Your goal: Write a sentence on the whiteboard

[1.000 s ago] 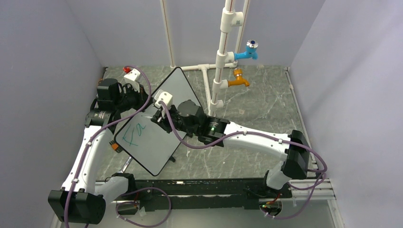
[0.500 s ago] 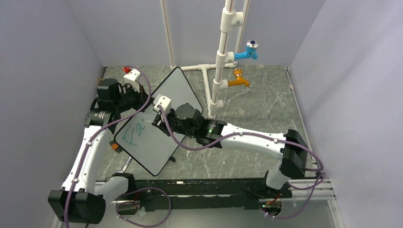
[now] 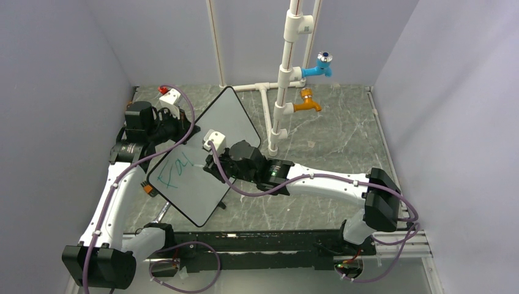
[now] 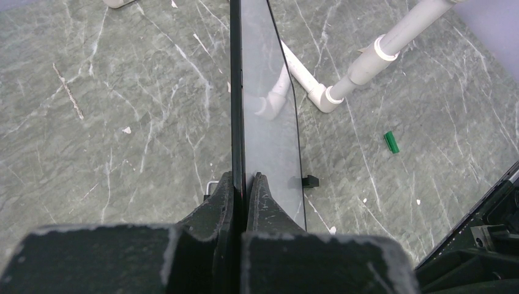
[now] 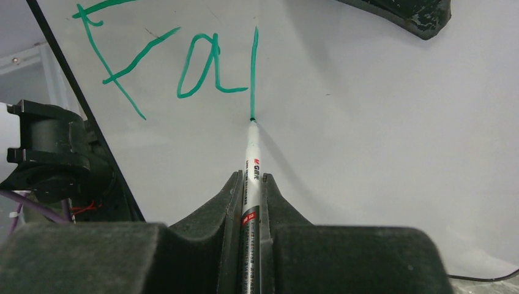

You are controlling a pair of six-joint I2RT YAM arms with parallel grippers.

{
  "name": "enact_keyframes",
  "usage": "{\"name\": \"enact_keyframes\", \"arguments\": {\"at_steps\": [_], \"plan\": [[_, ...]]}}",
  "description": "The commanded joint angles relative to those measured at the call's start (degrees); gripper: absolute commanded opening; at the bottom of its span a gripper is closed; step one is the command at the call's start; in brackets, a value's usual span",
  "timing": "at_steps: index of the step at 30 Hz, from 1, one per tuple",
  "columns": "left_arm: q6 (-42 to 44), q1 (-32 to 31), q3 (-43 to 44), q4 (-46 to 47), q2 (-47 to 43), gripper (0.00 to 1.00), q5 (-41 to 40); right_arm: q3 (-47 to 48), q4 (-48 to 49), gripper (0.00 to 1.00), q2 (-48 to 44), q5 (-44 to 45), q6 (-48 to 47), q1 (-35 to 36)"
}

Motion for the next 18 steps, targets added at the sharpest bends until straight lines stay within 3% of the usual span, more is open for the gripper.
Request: {"name": "enact_keyframes", "arguments": {"at_steps": [1,18], "plan": [[7.9,-0.8,-3.1,-4.1,0.6,0.0,-5.0,2.3,-0.4,0.0,-2.0,0.6,0.2,-0.2],[7.7,-0.8,-3.1,-4.1,0.5,0.0,-4.8,10.4,-0.7,0.0,-1.7,-2.1,0.2,-0.3]]}}
